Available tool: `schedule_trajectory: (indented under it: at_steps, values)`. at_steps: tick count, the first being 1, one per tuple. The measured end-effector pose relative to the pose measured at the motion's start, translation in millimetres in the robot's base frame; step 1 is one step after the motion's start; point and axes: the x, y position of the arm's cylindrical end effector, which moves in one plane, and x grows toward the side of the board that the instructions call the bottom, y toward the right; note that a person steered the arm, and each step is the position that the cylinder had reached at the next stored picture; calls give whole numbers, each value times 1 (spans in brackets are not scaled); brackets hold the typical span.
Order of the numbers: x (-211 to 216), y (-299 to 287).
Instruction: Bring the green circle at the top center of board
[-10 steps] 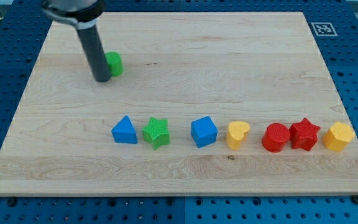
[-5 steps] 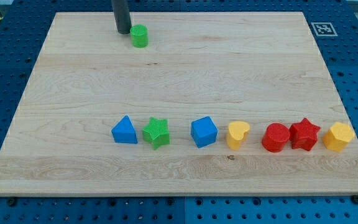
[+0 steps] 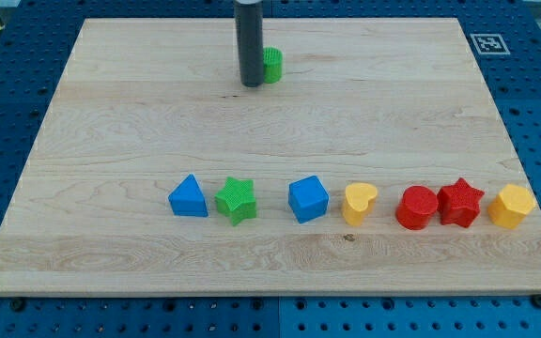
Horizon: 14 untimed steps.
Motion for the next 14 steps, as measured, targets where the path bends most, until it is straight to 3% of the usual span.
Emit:
schedule_trajectory:
  at_steps: [1,5,7,11,14]
  values:
    - [0,36]
    - [-26,31]
    - [-16,18]
    - [-63,-12]
    - [-67,-51]
